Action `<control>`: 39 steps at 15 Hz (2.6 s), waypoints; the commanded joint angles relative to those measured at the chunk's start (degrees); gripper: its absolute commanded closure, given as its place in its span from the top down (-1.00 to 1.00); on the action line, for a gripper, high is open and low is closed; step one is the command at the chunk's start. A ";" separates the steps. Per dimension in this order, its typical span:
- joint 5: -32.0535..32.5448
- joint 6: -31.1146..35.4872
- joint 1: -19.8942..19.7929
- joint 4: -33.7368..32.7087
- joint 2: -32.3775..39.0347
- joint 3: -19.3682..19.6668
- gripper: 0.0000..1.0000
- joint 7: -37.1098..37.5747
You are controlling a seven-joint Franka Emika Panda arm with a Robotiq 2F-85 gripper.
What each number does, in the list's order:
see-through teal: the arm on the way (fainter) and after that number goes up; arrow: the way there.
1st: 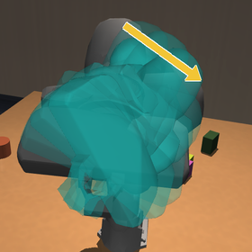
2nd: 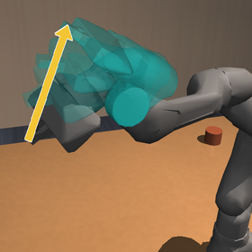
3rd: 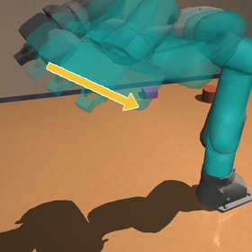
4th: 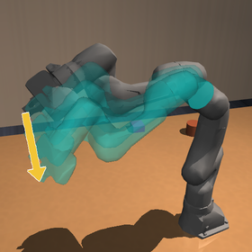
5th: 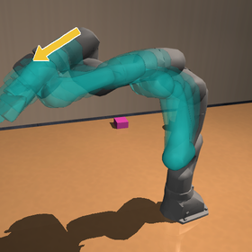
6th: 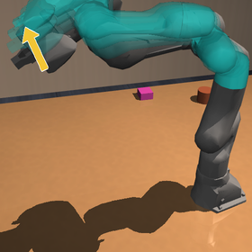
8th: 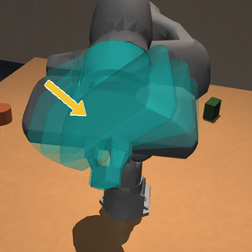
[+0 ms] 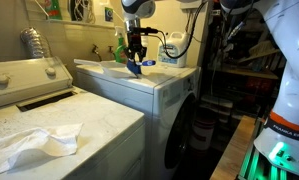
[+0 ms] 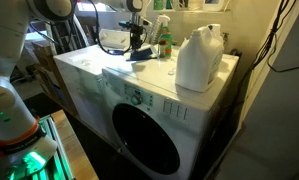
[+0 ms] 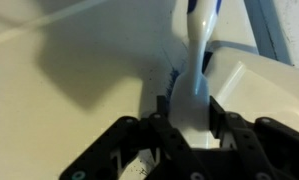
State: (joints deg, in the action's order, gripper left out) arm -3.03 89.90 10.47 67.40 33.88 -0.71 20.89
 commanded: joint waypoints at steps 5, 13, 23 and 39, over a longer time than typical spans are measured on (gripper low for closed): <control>0.74 1.78 -1.82 7.33 -7.27 0.83 -0.67 -4.19; 1.89 5.16 -11.17 12.28 -11.73 0.40 -0.67 -35.85; 4.71 -0.22 -17.04 9.59 -8.65 1.34 -0.67 -49.28; 16.06 4.00 -12.93 9.37 -5.16 1.59 -0.67 -41.73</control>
State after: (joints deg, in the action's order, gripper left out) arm 10.85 92.50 -3.31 76.99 28.15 0.64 -23.10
